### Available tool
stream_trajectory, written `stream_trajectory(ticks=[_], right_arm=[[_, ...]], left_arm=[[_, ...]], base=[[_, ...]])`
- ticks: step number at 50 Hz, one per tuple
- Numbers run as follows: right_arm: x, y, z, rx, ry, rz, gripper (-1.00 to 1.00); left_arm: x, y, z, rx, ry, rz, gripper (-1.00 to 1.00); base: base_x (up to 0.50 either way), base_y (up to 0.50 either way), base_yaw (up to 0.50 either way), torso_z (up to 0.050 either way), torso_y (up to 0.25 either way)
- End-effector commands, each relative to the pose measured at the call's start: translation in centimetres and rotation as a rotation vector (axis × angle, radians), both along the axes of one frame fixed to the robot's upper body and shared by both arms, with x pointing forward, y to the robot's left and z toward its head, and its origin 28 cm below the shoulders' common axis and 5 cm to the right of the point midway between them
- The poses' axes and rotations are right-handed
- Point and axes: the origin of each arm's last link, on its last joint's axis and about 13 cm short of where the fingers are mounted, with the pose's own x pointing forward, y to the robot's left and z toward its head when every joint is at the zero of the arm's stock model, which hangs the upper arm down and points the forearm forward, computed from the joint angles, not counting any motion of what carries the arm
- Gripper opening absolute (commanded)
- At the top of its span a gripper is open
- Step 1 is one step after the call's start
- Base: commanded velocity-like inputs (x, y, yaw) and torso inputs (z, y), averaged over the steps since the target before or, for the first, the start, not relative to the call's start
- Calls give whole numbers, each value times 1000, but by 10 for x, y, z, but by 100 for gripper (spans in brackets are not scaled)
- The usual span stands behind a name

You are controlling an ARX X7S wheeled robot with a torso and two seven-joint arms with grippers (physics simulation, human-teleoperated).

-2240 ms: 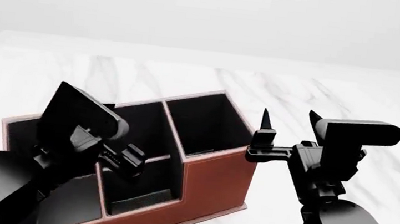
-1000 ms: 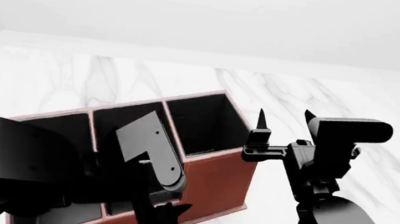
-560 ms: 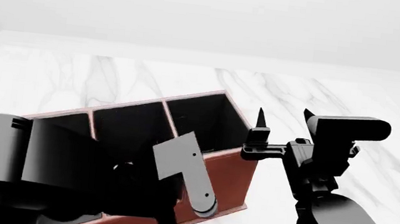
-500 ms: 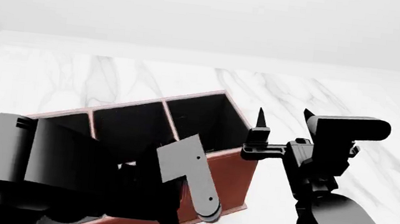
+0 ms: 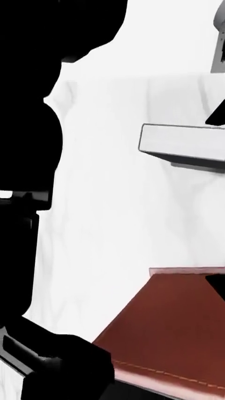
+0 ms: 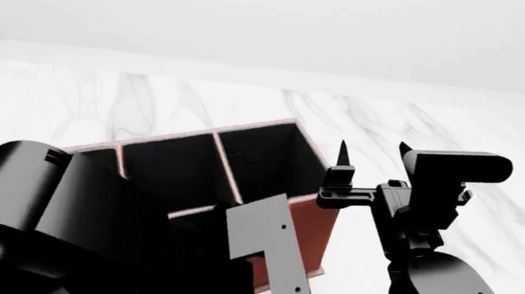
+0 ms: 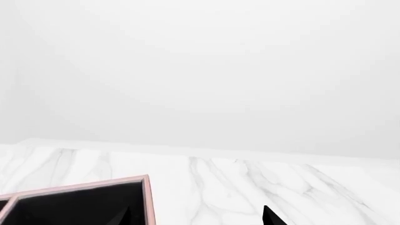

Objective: Pick up the book and place it in the back compartment of the caddy.

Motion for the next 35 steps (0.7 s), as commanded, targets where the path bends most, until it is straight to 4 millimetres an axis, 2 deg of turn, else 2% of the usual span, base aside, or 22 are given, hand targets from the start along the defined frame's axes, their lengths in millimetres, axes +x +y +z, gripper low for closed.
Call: stream_trajectory(ticks=[1,15,35], right_arm=[[0,0,1,0,-4,2,100],[-1,-2,2,5,-13,-5,100],[-2,-2,0,13,-10,-3,100]], left_arm=[[-2,-9,-4,5,24,-38,100],[-1,-24,-31,38,80,-102,100],[1,-35,-53,65,136,-147,100]], base=[[0,0,0,0,0],[0,0,0,0,0],[0,0,0,0,0]])
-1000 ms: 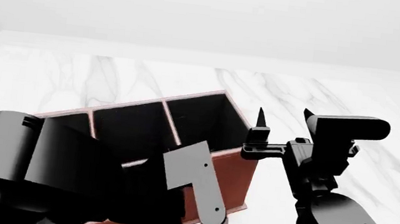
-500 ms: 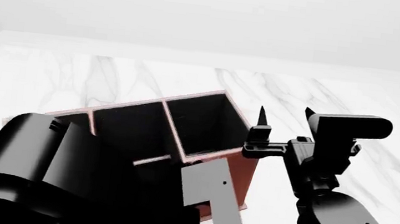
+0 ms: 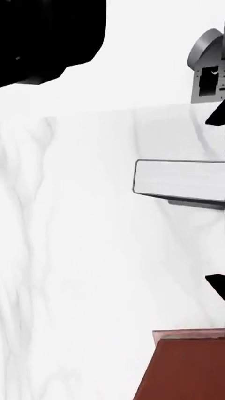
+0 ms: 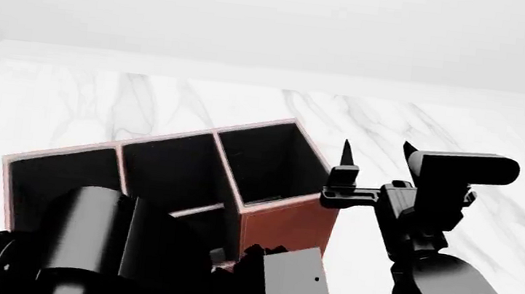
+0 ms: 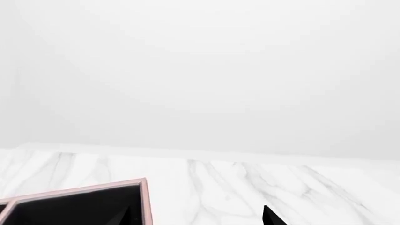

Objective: Pick up the book and place it in the back compartment of the caddy.

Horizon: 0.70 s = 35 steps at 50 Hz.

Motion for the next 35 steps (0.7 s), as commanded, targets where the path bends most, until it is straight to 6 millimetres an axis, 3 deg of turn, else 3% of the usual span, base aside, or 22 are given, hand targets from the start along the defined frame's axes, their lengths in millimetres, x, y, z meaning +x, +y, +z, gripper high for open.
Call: stream_trajectory(ticks=[1,35], right_arm=[[0,0,-1,5,1,3,100],[-2,-4,-4,15,4,-8,100]], left_arm=[[-1,-6,-12,22,31,-32,100],[0,-9,-34,64,104,-48,100]], base=[[0,0,0,0,0],[0,0,0,0,0]])
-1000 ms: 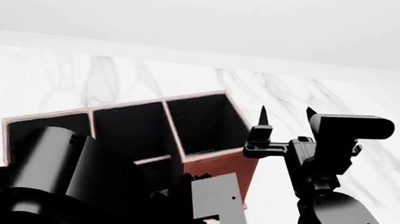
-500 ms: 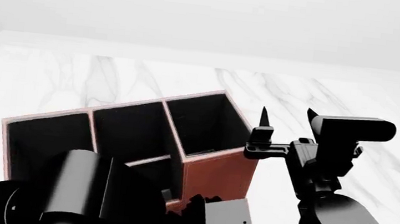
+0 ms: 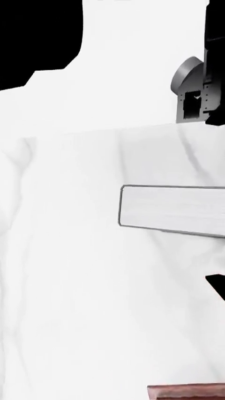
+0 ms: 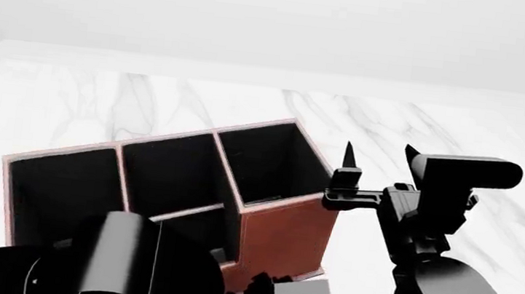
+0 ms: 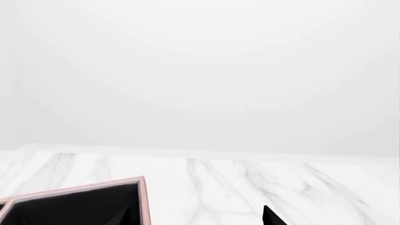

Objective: Pick up the book and place it in the back compartment of the caddy.

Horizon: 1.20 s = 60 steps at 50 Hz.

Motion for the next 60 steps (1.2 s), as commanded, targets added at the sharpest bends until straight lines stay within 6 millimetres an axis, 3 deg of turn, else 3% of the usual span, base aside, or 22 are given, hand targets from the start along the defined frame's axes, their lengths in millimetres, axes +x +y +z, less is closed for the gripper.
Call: stream_trajectory(ticks=[1,20,60], right_arm=[[-1,-1,-1,5,2,-4,100],[-1,-2,-2,7,3,-7,100],[-1,-4,-7,13,10,-9,100]], left_arm=[[4,2,-10,26,28,17,100],[9,1,-29,65,66,27,100],[21,-15,-26,61,26,-40,100]], base=[[0,0,0,0,0],[0,0,0,0,0],[0,0,0,0,0]])
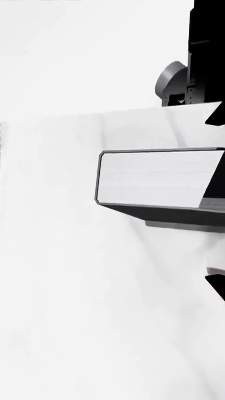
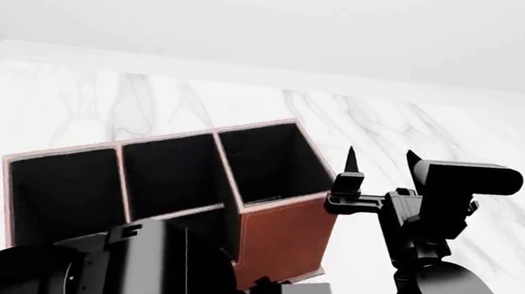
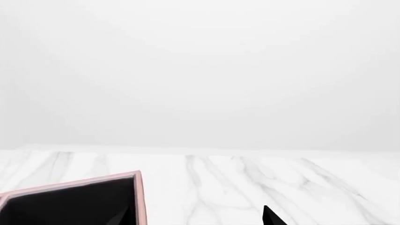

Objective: Pick up the book and place it in the back compartment of the caddy.

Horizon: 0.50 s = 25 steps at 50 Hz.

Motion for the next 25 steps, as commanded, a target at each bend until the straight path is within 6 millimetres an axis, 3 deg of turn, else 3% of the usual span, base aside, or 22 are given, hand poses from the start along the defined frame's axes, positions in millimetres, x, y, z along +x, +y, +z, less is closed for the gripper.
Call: stream_trajectory(ticks=[1,10,25], right_arm=[[0,-1,-1,1,1,-4,100],[0,-1,0,3,0,-2,100],[1,-2,-1,4,2,-5,100]], left_arm=[[3,-7,2,-22,-29,-35,100],[4,-10,11,-51,-30,-44,100],[-1,-17,4,-56,2,-83,100]], base=[[0,0,0,0,0],[0,0,0,0,0],[0,0,0,0,0]])
